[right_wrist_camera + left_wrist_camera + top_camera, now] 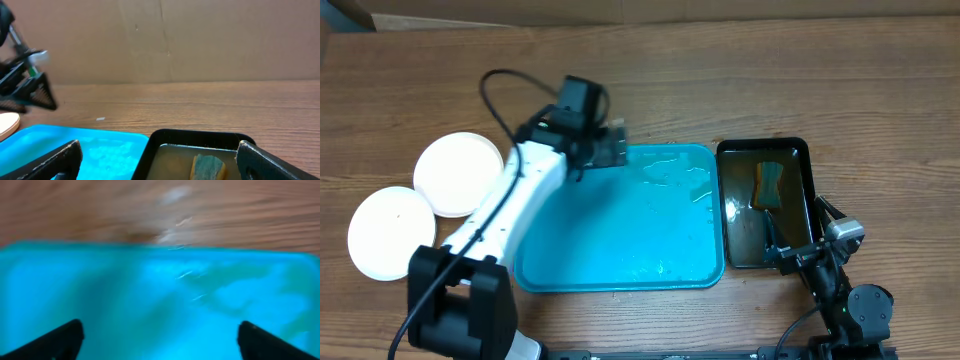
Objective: Clean dirty plates on tray and stack at the side
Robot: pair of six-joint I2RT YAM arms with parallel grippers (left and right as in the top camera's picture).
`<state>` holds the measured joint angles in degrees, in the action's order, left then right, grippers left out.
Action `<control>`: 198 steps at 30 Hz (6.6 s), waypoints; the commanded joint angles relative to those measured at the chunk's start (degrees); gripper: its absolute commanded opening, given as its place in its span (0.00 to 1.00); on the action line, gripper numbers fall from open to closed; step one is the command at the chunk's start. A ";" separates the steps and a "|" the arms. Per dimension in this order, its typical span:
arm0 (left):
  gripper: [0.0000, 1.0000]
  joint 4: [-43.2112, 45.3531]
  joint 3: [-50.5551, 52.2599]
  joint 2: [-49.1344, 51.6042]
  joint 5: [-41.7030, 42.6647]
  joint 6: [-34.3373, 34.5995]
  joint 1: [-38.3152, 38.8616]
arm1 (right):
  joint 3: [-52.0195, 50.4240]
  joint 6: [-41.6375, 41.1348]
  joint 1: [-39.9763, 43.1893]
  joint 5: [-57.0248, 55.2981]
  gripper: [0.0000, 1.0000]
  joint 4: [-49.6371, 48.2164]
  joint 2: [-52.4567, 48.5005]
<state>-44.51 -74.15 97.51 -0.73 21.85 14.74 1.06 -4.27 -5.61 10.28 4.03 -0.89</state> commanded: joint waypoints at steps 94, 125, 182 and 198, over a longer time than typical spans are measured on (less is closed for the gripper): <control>0.04 13.09 -4.28 10.71 -1.42 -3.72 -23.15 | -0.59 -0.22 0.48 0.07 1.00 -0.28 0.55; 1.00 -30.62 -20.17 -16.06 3.80 5.42 -17.29 | -0.59 -0.22 0.48 0.09 1.00 -0.28 0.55; 1.00 43.95 55.32 -97.20 6.78 5.01 -23.91 | -0.59 -0.22 0.48 0.07 1.00 -0.28 0.55; 1.00 50.58 73.44 -97.29 4.22 3.02 -21.33 | -0.59 -0.22 0.48 0.09 1.00 -0.28 0.55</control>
<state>5.39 -1.74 0.97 5.10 26.61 -7.66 1.06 -4.29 -5.61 10.28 4.05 -0.89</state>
